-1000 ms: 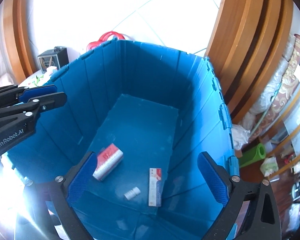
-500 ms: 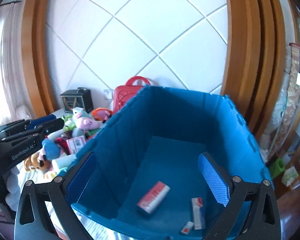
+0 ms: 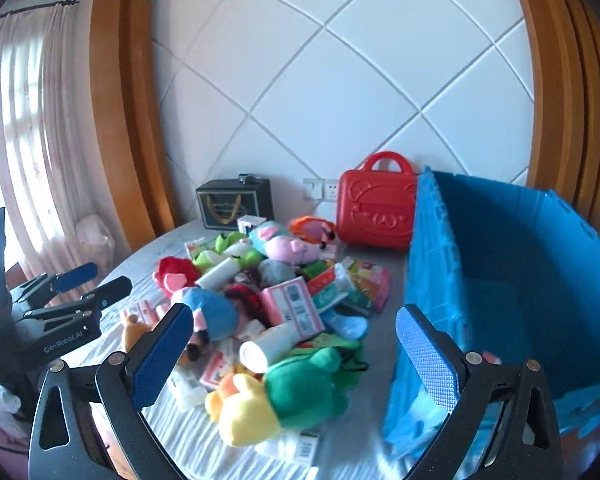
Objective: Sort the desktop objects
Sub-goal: 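Withdraw both tools from the crate back toward the pile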
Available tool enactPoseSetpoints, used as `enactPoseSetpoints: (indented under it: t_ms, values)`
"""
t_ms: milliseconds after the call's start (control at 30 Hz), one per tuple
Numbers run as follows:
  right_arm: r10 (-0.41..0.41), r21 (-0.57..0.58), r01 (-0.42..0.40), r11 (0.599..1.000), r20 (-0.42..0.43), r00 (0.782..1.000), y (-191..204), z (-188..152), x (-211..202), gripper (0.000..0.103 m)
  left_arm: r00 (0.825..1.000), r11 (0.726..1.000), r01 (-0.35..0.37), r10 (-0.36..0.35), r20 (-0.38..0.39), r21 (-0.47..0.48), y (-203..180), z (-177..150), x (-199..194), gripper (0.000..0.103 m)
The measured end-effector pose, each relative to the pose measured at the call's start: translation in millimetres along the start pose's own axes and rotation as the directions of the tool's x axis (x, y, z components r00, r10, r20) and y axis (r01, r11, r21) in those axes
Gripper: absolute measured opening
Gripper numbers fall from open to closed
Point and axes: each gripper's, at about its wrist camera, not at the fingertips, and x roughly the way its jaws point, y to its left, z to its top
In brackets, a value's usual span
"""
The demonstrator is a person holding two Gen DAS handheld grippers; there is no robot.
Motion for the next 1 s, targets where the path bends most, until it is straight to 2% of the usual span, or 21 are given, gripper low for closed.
enactPoseSetpoints:
  t_ms: [167, 333, 433, 533, 633, 767, 867, 1000]
  values:
    - [0.014, 0.033, -0.01, 0.999, -0.1, 0.995, 31.2, -24.6, 28.3, 0.103, 0.998, 0.999, -0.042, 0.04, -0.058, -0.03, 53.1, -23.9, 14.0, 0.066]
    - [0.005, 0.072, 0.009, 0.997, -0.194, 0.981, 29.6, -54.6, 57.6, 0.103, 0.985, 0.994, -0.064, 0.048, -0.164, -0.09, 90.9, -52.8, 42.5, 0.066]
    - [0.013, 0.109, 0.013, 0.994, -0.234, 0.972, 17.8, -69.0, 77.8, 0.103, 0.969, 0.987, -0.111, 0.083, -0.231, -0.113, 110.3, -69.2, 56.1, 0.066]
    - [0.041, 0.161, 0.002, 0.987, -0.267, 0.963, 2.7, -80.4, 93.9, 0.103, 0.945, 0.98, -0.154, 0.108, -0.309, -0.127, 122.9, -81.9, 71.1, 0.066]
    - [0.053, 0.16, -0.005, 0.987, -0.295, 0.954, -5.1, -88.9, 107.5, 0.103, 0.922, 0.973, -0.195, 0.139, -0.362, -0.122, 129.7, -91.4, 84.6, 0.066]
    - [0.059, 0.117, -0.023, 0.993, -0.318, 0.946, -6.4, -98.5, 122.7, 0.103, 0.909, 0.962, -0.221, 0.143, -0.392, -0.161, 140.3, -99.4, 92.1, 0.066]
    - [0.064, 0.106, -0.031, 0.994, -0.33, 0.942, -3.9, -102.2, 130.7, 0.103, 0.899, 0.952, -0.267, 0.19, -0.395, -0.151, 145.4, -100.7, 92.0, 0.066]
    - [0.038, 0.078, -0.015, 0.997, -0.307, 0.951, 8.1, -94.1, 134.8, 0.103, 0.908, 0.949, -0.281, 0.215, -0.361, -0.142, 148.4, -101.5, 91.1, 0.066]
